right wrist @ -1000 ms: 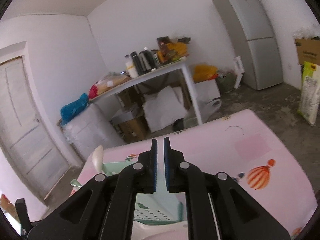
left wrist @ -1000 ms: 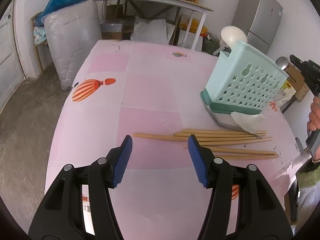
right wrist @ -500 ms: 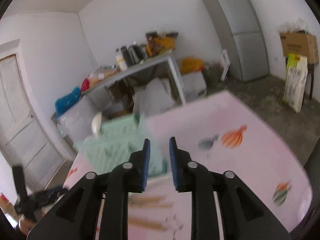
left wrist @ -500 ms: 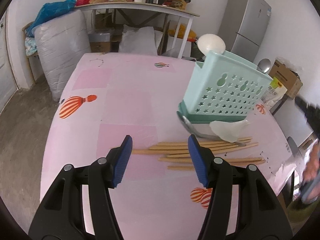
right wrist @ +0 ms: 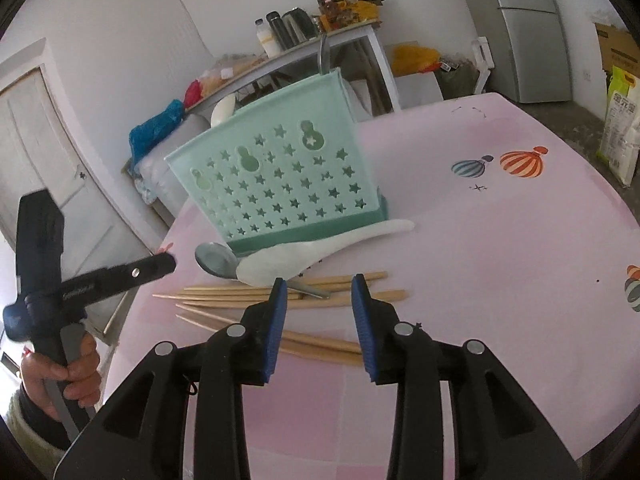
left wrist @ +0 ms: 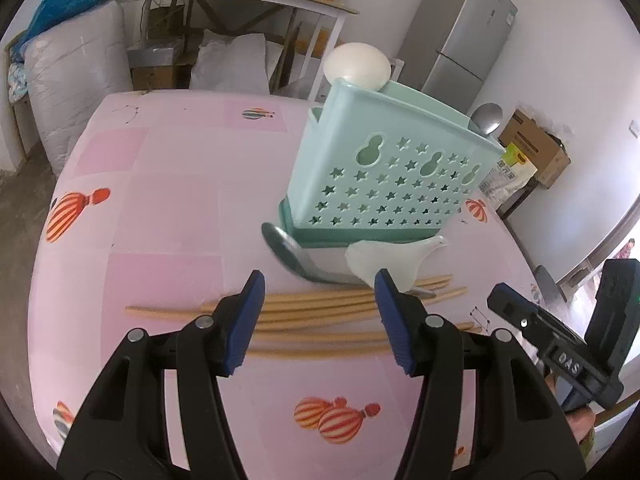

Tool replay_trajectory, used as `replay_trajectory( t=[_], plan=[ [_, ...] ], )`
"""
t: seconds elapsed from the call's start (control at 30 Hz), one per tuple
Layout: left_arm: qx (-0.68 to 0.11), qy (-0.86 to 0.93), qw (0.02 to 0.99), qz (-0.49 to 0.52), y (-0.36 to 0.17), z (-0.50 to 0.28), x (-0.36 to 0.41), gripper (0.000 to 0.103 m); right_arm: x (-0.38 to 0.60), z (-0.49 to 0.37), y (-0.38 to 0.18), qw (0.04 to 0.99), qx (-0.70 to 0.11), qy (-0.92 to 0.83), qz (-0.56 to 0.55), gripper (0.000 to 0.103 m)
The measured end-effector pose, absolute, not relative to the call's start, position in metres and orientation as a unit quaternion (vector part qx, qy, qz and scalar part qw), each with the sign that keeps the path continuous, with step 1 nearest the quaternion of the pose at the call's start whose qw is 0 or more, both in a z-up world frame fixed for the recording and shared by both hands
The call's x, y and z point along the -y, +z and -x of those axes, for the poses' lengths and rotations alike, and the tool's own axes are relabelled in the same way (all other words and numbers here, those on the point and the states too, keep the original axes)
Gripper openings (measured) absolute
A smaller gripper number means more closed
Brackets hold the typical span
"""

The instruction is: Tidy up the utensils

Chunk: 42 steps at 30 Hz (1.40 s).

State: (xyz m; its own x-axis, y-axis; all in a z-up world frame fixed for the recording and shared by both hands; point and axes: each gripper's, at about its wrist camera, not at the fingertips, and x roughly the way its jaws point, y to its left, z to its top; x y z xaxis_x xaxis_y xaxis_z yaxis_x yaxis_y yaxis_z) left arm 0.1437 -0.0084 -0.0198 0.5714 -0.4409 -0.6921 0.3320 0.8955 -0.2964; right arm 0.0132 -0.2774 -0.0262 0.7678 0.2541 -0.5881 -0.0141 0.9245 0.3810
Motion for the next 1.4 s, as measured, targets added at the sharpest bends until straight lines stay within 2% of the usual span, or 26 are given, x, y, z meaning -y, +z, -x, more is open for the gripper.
replay_trajectory(
  t=[0.13,0.43,0.5,0.67,0.87,1.17,1.4],
  plan=[
    [-0.416,-0.198,0.885,0.068,-0.022,-0.162,0.007,0.052,0.277,-0.013,-0.030,0.921,-0.337,0.077,-0.178,0.035],
    [-0.467,-0.174,0.862,0.090,-0.044,-0.206,0.001,0.038,0.275,-0.015,-0.035,0.919,-0.339,0.088,-0.180,0.036],
    [-0.479,-0.172,0.855,0.097,-0.050,-0.212,0.001,0.031,0.275,-0.014,-0.035,0.919,-0.339,0.089,-0.179,0.036],
    [-0.500,-0.175,0.838,0.129,-0.061,-0.221,-0.001,0.025,0.277,-0.014,-0.036,0.919,-0.339,0.088,-0.184,0.036],
    [-0.497,-0.172,0.838,0.147,-0.063,-0.221,-0.001,0.007,0.278,-0.012,-0.037,0.918,-0.339,0.088,-0.187,0.036],
    [-0.446,-0.186,0.860,0.163,-0.038,-0.197,0.001,0.002,0.278,-0.010,-0.036,0.918,-0.338,0.087,-0.189,0.036],
    [-0.419,-0.212,0.859,0.206,-0.019,-0.182,-0.005,0.002,0.278,-0.008,-0.035,0.917,-0.338,0.087,-0.191,0.036]
  ],
)
